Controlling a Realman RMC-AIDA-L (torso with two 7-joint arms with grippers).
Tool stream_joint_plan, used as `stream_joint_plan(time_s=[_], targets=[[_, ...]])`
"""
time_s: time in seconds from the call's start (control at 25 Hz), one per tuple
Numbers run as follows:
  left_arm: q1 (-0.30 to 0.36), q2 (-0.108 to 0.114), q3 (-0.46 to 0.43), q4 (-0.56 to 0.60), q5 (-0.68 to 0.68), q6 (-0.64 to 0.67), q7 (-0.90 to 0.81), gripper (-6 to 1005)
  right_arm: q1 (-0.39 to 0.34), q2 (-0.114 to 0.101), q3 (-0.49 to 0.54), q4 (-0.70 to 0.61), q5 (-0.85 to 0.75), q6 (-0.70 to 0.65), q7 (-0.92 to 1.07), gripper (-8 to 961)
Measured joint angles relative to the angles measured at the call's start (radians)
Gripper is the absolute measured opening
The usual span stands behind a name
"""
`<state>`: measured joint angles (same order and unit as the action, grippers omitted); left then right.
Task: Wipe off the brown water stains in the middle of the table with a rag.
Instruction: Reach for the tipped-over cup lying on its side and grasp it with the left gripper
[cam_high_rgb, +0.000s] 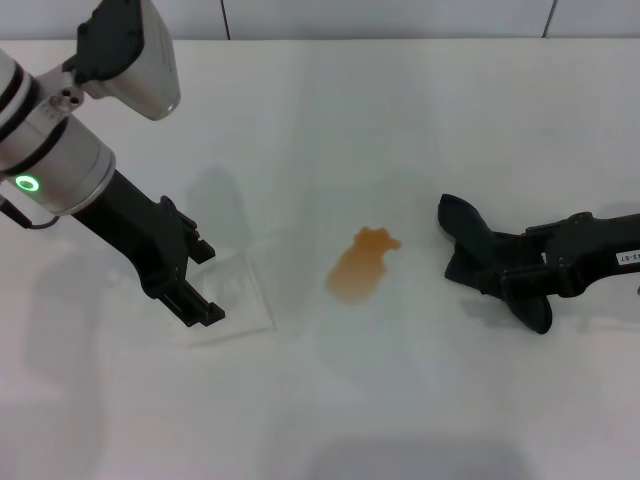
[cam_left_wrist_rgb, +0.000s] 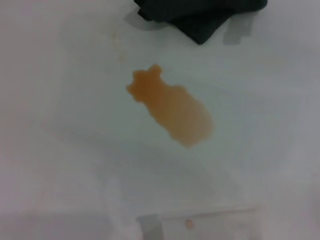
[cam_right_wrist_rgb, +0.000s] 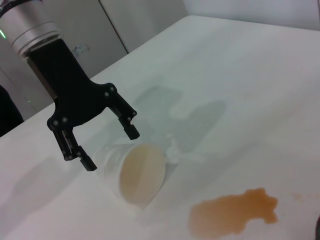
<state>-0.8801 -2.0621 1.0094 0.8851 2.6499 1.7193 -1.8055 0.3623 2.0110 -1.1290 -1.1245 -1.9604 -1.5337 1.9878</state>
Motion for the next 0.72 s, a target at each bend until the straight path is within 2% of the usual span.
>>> stream_joint_plan(time_s=[0.72], targets=[[-0.005,-0.001,0.012,-0.074,-0.003,-0.068,0.017,876,0.006,0.0,0.0,0.001,0.0,-0.001,0.0,607]])
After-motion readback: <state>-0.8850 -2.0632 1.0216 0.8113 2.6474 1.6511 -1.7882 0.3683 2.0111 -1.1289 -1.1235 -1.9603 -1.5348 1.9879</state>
